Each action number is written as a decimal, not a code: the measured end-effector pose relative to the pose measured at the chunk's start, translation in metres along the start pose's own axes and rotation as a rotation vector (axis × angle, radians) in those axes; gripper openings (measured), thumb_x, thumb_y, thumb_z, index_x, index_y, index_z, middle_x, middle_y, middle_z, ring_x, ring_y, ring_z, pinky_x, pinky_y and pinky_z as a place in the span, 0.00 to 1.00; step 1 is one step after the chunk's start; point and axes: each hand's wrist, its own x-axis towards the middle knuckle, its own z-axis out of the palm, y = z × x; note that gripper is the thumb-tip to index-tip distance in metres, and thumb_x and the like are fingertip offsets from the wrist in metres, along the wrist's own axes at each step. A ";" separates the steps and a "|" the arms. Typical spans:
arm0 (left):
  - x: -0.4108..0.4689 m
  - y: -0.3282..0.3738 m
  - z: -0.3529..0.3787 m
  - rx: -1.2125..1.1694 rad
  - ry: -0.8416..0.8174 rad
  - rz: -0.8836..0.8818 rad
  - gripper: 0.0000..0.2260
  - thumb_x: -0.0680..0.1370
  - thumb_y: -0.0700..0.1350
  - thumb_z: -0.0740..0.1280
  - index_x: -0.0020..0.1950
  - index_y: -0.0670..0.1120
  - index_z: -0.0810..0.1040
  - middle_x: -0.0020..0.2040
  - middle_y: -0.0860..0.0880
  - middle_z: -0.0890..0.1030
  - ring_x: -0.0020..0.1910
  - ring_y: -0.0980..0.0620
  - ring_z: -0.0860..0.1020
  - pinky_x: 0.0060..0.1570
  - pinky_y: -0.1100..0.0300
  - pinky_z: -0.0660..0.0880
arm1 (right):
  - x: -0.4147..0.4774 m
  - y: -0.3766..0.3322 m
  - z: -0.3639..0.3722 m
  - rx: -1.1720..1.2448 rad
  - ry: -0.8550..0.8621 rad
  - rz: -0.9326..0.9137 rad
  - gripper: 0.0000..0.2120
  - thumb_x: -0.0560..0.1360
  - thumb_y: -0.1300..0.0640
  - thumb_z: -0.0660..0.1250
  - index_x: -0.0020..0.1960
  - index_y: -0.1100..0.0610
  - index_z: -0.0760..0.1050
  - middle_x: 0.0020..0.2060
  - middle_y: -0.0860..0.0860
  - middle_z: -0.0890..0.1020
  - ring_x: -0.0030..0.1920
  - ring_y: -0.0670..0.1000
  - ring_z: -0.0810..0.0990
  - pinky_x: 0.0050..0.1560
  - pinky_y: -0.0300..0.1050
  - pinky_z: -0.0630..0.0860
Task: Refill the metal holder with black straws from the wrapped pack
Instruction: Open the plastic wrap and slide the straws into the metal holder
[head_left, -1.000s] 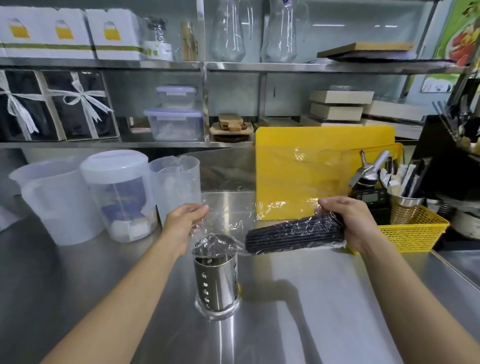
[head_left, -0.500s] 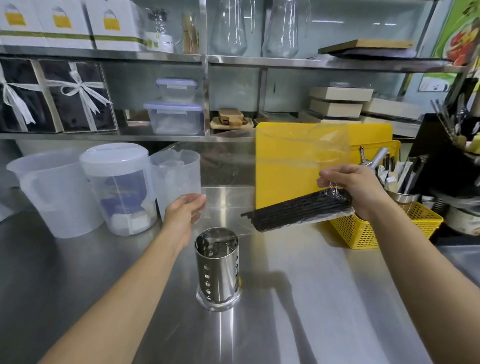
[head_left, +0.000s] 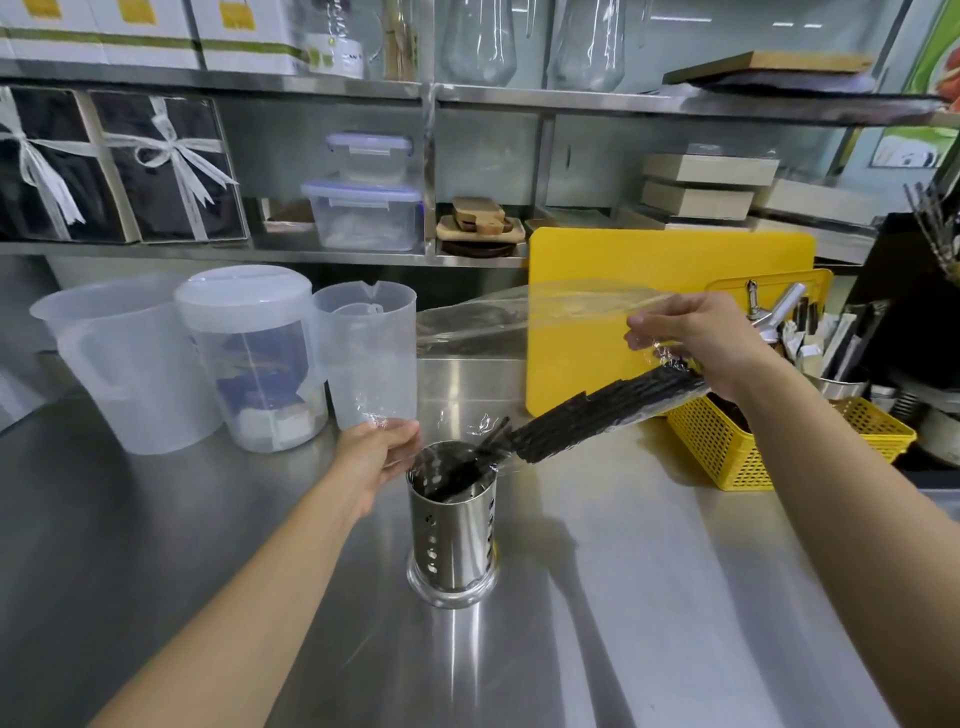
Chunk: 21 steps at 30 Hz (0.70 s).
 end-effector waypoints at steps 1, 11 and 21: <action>0.000 -0.001 -0.001 0.005 0.002 -0.004 0.05 0.73 0.36 0.68 0.40 0.44 0.75 0.26 0.52 0.82 0.30 0.56 0.81 0.44 0.60 0.76 | 0.003 -0.003 0.002 -0.013 -0.009 -0.005 0.04 0.71 0.59 0.70 0.39 0.58 0.79 0.36 0.53 0.83 0.32 0.43 0.81 0.38 0.42 0.71; 0.018 0.002 -0.024 -0.152 0.096 -0.091 0.08 0.70 0.33 0.68 0.40 0.45 0.73 0.32 0.50 0.82 0.34 0.53 0.78 0.40 0.63 0.72 | 0.021 -0.018 0.015 -0.092 -0.096 -0.017 0.08 0.70 0.58 0.71 0.44 0.64 0.79 0.38 0.55 0.83 0.36 0.48 0.80 0.38 0.43 0.72; 0.004 0.058 -0.009 0.352 0.153 0.787 0.45 0.63 0.43 0.76 0.72 0.49 0.52 0.74 0.47 0.57 0.71 0.54 0.58 0.70 0.58 0.55 | 0.025 -0.018 0.012 -0.114 -0.135 -0.021 0.09 0.71 0.59 0.70 0.45 0.66 0.79 0.36 0.54 0.83 0.34 0.46 0.80 0.36 0.41 0.71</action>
